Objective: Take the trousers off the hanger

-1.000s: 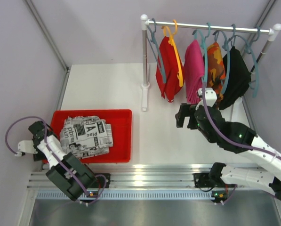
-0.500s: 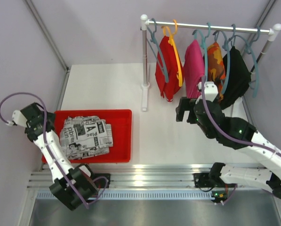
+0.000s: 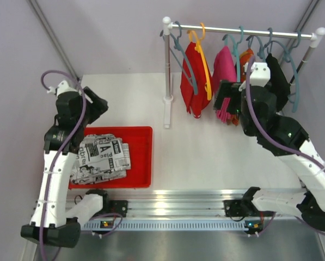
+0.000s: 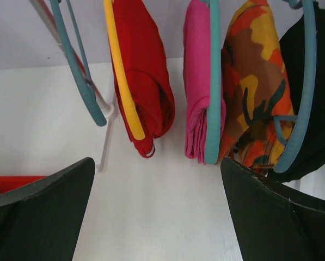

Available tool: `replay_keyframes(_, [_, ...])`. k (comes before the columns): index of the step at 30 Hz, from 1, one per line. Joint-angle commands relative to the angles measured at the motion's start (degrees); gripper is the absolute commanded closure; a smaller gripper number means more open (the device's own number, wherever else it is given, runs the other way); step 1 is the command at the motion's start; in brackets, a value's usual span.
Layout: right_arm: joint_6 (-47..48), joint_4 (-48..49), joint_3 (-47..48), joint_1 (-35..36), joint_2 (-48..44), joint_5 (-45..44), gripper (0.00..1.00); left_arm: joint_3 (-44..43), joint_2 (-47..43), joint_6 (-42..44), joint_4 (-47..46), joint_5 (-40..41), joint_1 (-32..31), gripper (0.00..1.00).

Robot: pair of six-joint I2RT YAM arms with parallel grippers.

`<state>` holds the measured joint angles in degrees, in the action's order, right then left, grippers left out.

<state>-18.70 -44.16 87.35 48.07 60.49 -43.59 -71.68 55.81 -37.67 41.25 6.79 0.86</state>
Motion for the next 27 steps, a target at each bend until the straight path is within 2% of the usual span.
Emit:
replay_keyframes(1, [7.3,4.8,5.9,-4.2,3.4,2.5,0.00,-6.4,1.8,2.4,2.5,6.7,-9.5,0.26])
replay_keyframes(5, [9.8,5.1,12.1,-8.6,8.5,7.7,0.00,-10.3,4.3,3.2,3.6,9.9,-18.8,0.25])
replay_keyframes(6, [10.1,5.1,14.2,-9.9,10.1,9.7,0.00,-11.8,5.2,3.6,3.5,10.6,-22.8,0.25])
replay_keyframes(8, [10.4,5.8,15.6,-11.2,11.1,11.5,0.00,-13.4,6.5,4.5,3.6,13.2,-26.8,0.24])
replay_keyframes(12, [8.9,5.8,18.2,-17.5,13.8,20.7,0.00,-20.6,12.6,5.8,4.7,18.4,-38.5,0.24])
replay_keyframes(14, [9.8,6.5,18.4,-17.9,14.6,22.5,0.00,-23.1,14.8,6.5,4.8,20.2,-43.3,0.23])
replay_keyframes(21, [9.1,2.0,21.7,-19.1,15.3,23.0,0.00,-37.0,26.5,9.9,0.3,23.7,-54.2,0.23])
replay_keyframes(27, [7.4,-3.5,20.8,-21.1,11.5,21.2,0.00,-46.2,36.2,13.0,-6.4,24.2,-58.7,0.24])
